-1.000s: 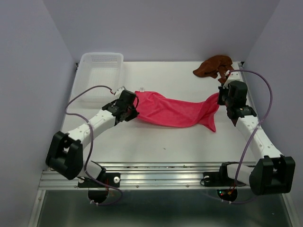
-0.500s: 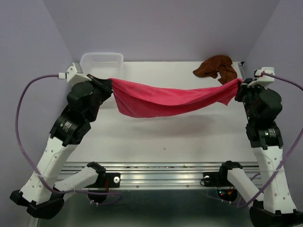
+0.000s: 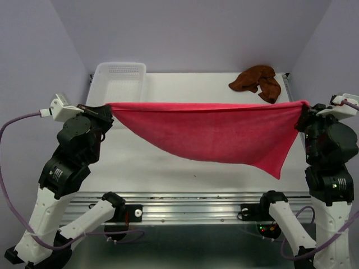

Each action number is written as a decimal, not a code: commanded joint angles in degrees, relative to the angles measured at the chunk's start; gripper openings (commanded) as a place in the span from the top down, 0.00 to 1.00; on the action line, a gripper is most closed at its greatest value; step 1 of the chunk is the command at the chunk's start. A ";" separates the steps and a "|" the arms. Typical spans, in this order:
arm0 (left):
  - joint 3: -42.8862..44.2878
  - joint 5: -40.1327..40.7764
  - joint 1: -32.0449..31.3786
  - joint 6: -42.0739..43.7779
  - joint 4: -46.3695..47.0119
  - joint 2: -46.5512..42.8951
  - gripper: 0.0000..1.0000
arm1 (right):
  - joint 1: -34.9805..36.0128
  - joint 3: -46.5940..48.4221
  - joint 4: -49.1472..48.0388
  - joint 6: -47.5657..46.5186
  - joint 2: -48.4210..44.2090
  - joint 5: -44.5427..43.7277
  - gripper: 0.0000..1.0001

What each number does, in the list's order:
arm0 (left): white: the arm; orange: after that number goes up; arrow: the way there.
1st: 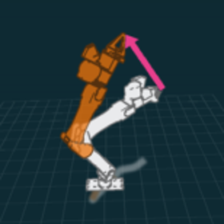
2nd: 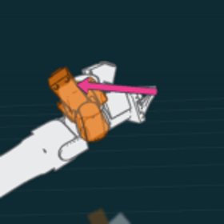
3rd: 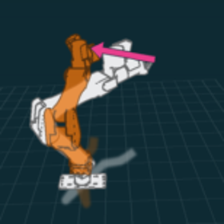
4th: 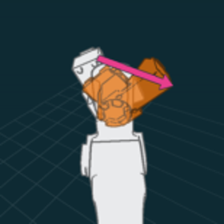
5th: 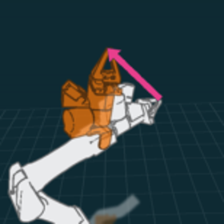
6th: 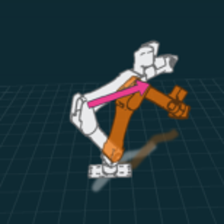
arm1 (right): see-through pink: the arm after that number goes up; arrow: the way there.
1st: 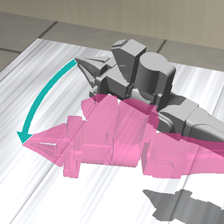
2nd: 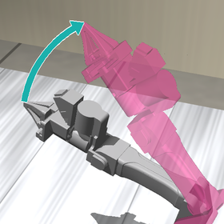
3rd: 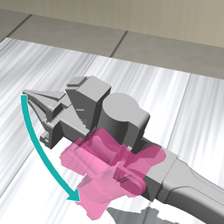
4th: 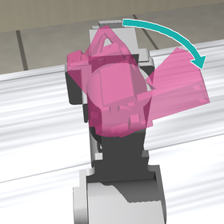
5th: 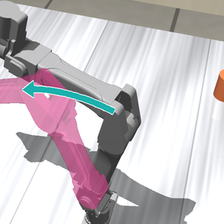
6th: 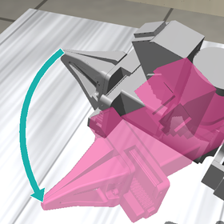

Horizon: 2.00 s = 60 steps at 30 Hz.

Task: Roll the towels
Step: Flatten the towel, then fold the towel

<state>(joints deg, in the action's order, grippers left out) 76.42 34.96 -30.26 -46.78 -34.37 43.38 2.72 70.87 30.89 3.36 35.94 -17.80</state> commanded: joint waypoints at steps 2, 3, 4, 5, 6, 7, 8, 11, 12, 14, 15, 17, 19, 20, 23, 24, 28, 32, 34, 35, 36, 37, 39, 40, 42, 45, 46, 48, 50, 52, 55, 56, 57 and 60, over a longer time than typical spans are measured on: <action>-5.93 1.87 1.08 -1.38 0.88 6.27 1.00 | 0.00 -6.09 3.56 3.67 9.39 -9.79 0.99; -7.85 -0.92 2.91 -0.42 3.49 9.59 1.00 | 0.00 -7.66 3.21 4.46 13.76 -10.75 0.99; -8.83 -3.47 4.41 0.72 5.61 11.36 1.00 | 0.00 -8.63 2.25 4.64 15.89 -11.02 0.99; -9.88 -5.76 6.25 1.43 9.55 13.47 1.00 | 0.00 -9.51 -0.20 4.90 18.09 -10.68 0.99; -10.93 -8.39 8.18 2.48 11.67 18.10 1.00 | -0.69 -10.48 -2.22 5.17 22.20 -10.15 0.99; -12.42 -12.33 9.77 3.18 14.04 20.67 1.00 | -2.44 -12.32 -4.24 4.56 24.33 -6.75 0.99; -12.61 -13.24 11.35 3.45 15.98 23.57 1.00 | -3.59 -13.12 -9.05 4.21 26.61 -4.28 0.99; -8.41 -15.79 12.15 5.47 21.53 35.61 1.00 | -8.41 -13.57 -16.62 3.15 37.24 3.73 0.99; -6.39 -16.67 12.42 6.26 21.89 41.82 1.00 | -9.65 -12.70 -17.61 3.15 40.23 6.35 0.99; 0.11 -17.03 12.59 8.02 22.76 47.56 1.00 | -11.59 -8.05 -19.54 1.75 49.28 7.87 0.99; 2.31 -17.03 13.12 8.46 23.29 53.07 1.00 | -12.21 -6.29 -20.08 0.87 51.92 7.78 0.99; 9.95 -17.82 14.17 8.90 21.64 60.81 1.00 | -12.21 -1.64 -22.09 -2.54 58.41 8.31 0.99; 16.61 -18.17 14.44 9.17 20.92 64.89 1.00 | -12.21 1.62 -22.46 -6.49 61.78 9.80 0.99; 18.39 -18.52 14.53 9.34 21.01 66.65 1.00 | -12.21 2.77 -23.07 -7.65 63.10 10.50 0.99; 23.40 -20.45 14.53 10.48 21.97 71.92 1.00 | -12.74 5.68 -27.28 -12.73 67.58 13.66 0.99; 25.60 -20.55 14.53 10.83 22.24 74.03 1.00 | -12.74 7.07 -29.29 -14.06 69.77 15.50 0.99; 30.26 -20.63 15.05 11.45 20.66 78.35 1.00 | -12.74 11.30 -30.28 -20.22 74.53 17.36 0.99; 31.42 -21.68 15.58 12.15 20.13 79.67 1.00 | -14.06 11.66 -30.28 -22.16 75.42 21.92 0.99; 29.50 -22.30 15.58 12.24 20.74 77.93 1.00 | -14.67 9.65 -30.28 -23.47 74.11 25.34 0.99; 28.53 -22.48 15.58 12.24 20.75 77.91 1.00 | -14.67 9.64 -30.28 -24.27 73.40 26.32 0.99; 27.39 -22.48 15.58 12.24 21.62 76.52 1.00 | -14.67 7.20 -32.37 -24.88 72.61 27.20 0.99; 25.03 -22.31 15.58 12.24 22.06 75.81 1.00 | -14.67 5.96 -32.82 -25.67 71.82 28.34 0.99; 22.90 -22.30 15.67 12.16 22.59 74.06 1.00 | -15.20 2.71 -33.44 -27.34 69.45 28.70 0.99; 21.33 -22.56 15.76 11.98 22.42 73.61 1.00 | -15.20 1.65 -33.53 -27.78 68.57 28.53 0.99; 19.30 -22.92 15.76 11.46 22.41 71.77 1.00 | -15.90 -1.33 -33.44 -28.49 65.77 28.44 0.99; 14.47 -23.71 15.85 11.10 23.82 68.69 1.00 | -16.43 -4.68 -33.53 -28.05 62.50 29.66 0.98; 12.54 -23.62 15.76 10.49 24.00 67.99 1.00 | -16.43 -7.39 -33.71 -28.05 60.41 30.54 0.97; 11.12 -23.80 15.85 10.22 24.18 66.66 1.00 | -16.43 -9.78 -34.14 -27.26 58.46 30.63 0.96; 9.63 -23.36 15.93 10.05 23.82 64.91 1.00 | -16.43 -12.77 -34.67 -26.30 55.91 30.37 0.97; 8.22 -23.53 15.93 9.87 24.09 63.33 1.00 | -16.43 -14.44 -34.67 -26.21 54.59 30.81 0.97; 5.76 -24.50 15.93 9.70 23.82 61.83 1.00 | -16.43 -17.60 -34.50 -25.77 51.95 30.37 0.97; 4.45 -24.59 16.02 9.52 23.48 61.13 1.00 | -16.43 -19.61 -34.59 -25.77 50.21 30.63 0.97; 3.83 -24.59 15.94 9.43 23.38 60.69 1.00 | -16.43 -20.59 -34.59 -25.77 49.23 30.90 0.96; 1.45 -24.94 15.93 9.69 23.38 59.20 1.00 | -16.43 -23.23 -34.59 -26.12 46.15 29.94 0.97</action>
<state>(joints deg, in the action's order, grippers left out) 80.60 10.13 -14.87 -37.19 -11.55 106.50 -13.19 50.09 -1.15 -22.65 86.80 12.62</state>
